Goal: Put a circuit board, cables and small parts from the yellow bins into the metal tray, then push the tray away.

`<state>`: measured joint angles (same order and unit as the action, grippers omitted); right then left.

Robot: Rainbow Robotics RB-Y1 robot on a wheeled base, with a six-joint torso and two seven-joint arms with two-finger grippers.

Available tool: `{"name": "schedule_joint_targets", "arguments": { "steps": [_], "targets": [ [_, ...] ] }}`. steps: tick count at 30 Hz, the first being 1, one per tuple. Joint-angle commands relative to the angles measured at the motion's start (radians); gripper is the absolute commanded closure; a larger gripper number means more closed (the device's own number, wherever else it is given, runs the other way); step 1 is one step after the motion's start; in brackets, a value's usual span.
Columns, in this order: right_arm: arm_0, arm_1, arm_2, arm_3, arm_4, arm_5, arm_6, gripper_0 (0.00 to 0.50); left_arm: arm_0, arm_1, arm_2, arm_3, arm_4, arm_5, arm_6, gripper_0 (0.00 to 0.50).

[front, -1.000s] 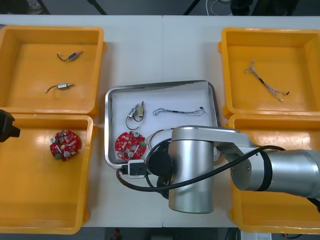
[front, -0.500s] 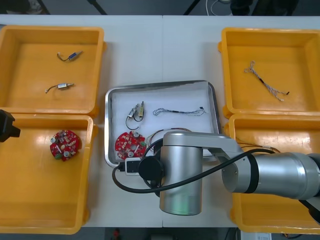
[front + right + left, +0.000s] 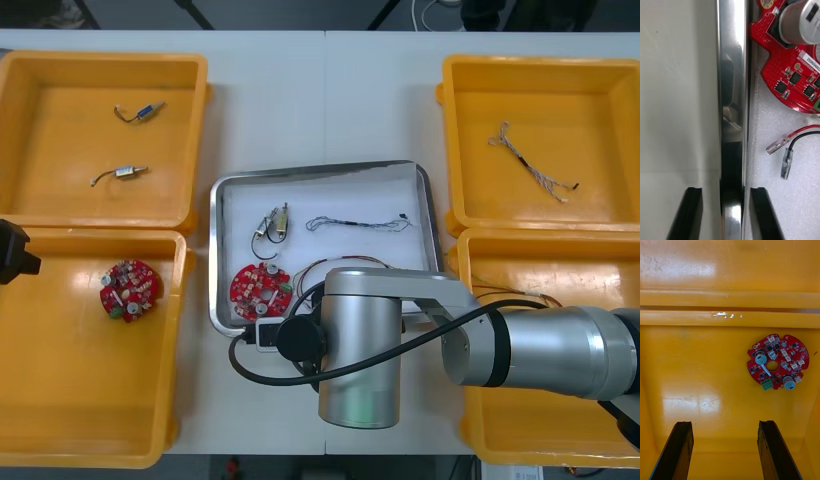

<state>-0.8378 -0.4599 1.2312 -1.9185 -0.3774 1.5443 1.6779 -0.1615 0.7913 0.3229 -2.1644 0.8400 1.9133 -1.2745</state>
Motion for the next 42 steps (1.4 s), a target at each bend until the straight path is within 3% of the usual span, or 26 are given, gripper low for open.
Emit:
{"name": "schedule_joint_targets", "arguments": {
  "steps": [1, 19, 42],
  "targets": [
    [-0.03, 0.03, 0.013, -0.01, 0.017, -0.006, 0.006, 0.5, 0.017, 0.028, 0.031, -0.032, 0.008, 0.007, -0.045, 0.0],
    [-0.063, 0.044, 0.011, 0.03, 0.092, -0.006, 0.003, 0.5, 0.017, 0.028, 0.031, -0.032, 0.008, 0.007, -0.045, 0.0],
    [-0.228, 0.187, -0.075, 0.308, 0.092, -0.01, 0.002, 0.5, 0.017, 0.028, 0.031, -0.032, 0.008, 0.007, -0.045, 0.0]
  ]
}}
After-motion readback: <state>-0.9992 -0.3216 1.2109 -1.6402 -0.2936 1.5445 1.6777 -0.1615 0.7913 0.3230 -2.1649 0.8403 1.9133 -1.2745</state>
